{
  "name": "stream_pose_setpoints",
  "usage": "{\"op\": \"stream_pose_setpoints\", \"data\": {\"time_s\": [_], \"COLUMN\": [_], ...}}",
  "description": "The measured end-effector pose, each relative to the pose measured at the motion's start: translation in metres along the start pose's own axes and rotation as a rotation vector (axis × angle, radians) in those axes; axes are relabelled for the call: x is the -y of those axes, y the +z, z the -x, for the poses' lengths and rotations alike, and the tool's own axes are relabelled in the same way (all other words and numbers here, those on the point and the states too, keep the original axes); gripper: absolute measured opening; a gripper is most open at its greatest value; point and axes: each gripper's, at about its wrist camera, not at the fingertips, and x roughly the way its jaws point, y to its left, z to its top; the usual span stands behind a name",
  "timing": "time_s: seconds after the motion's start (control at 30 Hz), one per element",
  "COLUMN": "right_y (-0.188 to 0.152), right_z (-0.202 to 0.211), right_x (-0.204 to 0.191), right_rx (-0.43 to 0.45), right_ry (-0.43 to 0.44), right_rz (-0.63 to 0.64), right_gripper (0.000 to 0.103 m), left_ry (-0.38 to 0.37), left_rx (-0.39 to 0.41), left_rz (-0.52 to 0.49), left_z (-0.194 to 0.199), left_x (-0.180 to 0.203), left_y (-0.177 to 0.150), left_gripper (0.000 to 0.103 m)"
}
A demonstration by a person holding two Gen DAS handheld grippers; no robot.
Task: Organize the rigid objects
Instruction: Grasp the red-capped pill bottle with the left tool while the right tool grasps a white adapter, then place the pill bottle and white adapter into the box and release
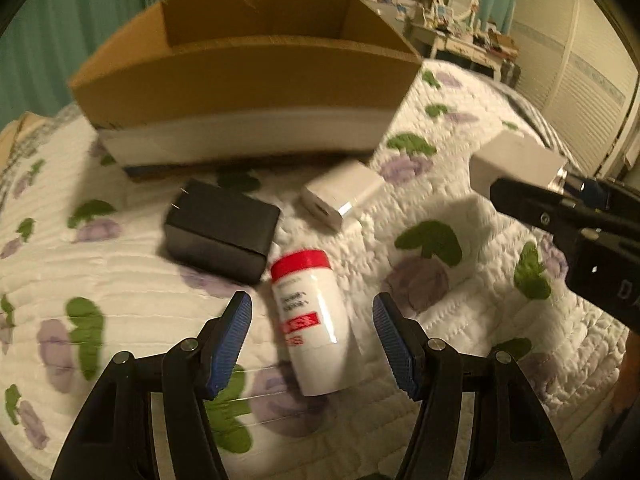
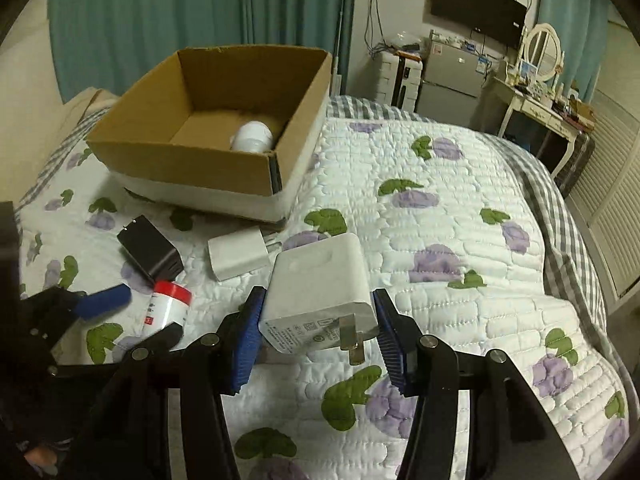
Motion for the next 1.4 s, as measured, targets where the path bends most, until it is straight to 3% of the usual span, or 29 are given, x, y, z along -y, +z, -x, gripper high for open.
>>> {"op": "stream_pose_setpoints", "data": {"time_s": [0.07,0.1,0.13,0.23,0.5,0.73,0.93,1.1,1.23,1.4], "right_y": [-0.002,-0.002,-0.003,-0.004,-0.005,0.013,0.056,0.110,0.145,0.176], "right_z": [-0.002,-0.004,-0.005,-0.005,0.008,0.043,0.067,0.071,0.055,0.008], "right_x": [0.001,0.001,-0.001,-0.004,-0.013,-0.025,-0.035,-0.043,-0.052,-0.053], "right_rx": [-0.006,-0.011,-0.014,-0.020,-0.008,0.072,0.156,0.227,0.250,0.234], "right_ry": [0.000,0.002,0.003,0.006,0.036,0.059,0.076,0.113,0.135,0.141], "right_rz": [0.004,0.008,0.011,0.024,0.037,0.072,0.129,0.146,0.171,0.183], "right_gripper": [0.052,0.052,0.052,0.052,0.052,0.052,0.052,0.052,0.052,0.052], "left_ry": [-0.005,-0.009,0.000,-0.019,0.047,0.068,0.046,0.094,0.118,0.147], "left_rx": [-0.030,-0.034,-0.035,-0.024,0.099,0.211,0.293,0.341,0.339,0.280], "left_rz": [-0.011,-0.021,-0.027,-0.014,0.012,0.046,0.078,0.043,0.025,0.001], "left_z": [-0.009,-0.011,-0.012,-0.006,0.044,0.092,0.122,0.129,0.111,0.058], "left_x": [0.003,0.005,0.005,0.003,-0.006,-0.023,-0.046,-0.065,-0.079,-0.093], "left_y": [-0.003,-0.005,-0.006,-0.007,0.001,0.030,0.071,0.112,0.143,0.170], "left_gripper": [0.063,0.057,0.041,0.039,0.037,0.037,0.037,0.037,0.037,0.037]}}
